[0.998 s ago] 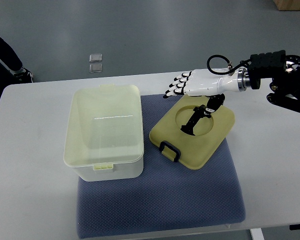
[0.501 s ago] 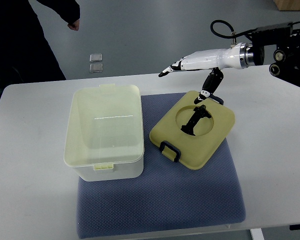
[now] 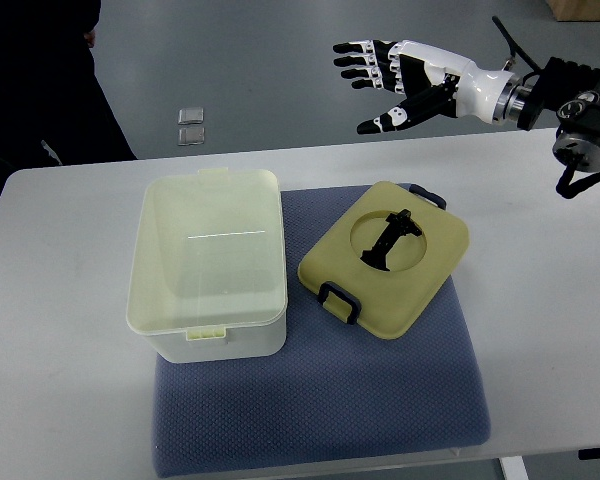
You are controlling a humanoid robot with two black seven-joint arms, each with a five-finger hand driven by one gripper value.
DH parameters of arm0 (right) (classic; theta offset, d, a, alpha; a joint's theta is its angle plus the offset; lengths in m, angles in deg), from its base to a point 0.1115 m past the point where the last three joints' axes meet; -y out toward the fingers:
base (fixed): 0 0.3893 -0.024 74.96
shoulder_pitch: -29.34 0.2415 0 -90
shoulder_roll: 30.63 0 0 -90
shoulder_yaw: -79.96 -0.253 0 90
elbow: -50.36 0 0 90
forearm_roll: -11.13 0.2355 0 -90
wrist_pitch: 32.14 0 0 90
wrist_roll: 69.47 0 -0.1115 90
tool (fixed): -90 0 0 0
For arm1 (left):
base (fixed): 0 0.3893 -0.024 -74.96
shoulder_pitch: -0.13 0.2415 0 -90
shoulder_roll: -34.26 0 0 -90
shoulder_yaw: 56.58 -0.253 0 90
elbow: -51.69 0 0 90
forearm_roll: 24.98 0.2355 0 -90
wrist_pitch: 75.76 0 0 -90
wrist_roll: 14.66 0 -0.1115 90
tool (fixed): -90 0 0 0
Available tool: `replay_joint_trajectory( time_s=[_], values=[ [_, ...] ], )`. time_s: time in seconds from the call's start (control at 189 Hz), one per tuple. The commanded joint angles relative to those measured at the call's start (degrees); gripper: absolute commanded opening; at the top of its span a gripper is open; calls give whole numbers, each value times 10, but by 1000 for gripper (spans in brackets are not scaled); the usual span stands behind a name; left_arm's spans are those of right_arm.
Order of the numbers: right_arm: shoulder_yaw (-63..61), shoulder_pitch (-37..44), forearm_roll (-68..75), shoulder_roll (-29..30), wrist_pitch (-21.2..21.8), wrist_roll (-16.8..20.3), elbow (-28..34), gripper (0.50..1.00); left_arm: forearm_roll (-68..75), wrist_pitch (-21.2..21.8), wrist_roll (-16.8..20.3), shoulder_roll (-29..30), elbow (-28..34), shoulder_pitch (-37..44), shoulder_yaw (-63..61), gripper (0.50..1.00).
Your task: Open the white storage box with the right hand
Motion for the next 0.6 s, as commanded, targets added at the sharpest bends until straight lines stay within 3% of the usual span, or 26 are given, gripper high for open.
replay_joint_trajectory(
  time_s=[0.0,0.333,0.596],
  values=[
    [0,-27,168,23,2,46,-28,934,0,0,0,0,1,0,0,1000],
    [-108,-102,389,89,-3,231,-105,934,0,0,0,0,0,0,0,1000],
    [-131,-136,384,106,-14,231,-104,936,0,0,0,0,0,0,0,1000]
  ],
)
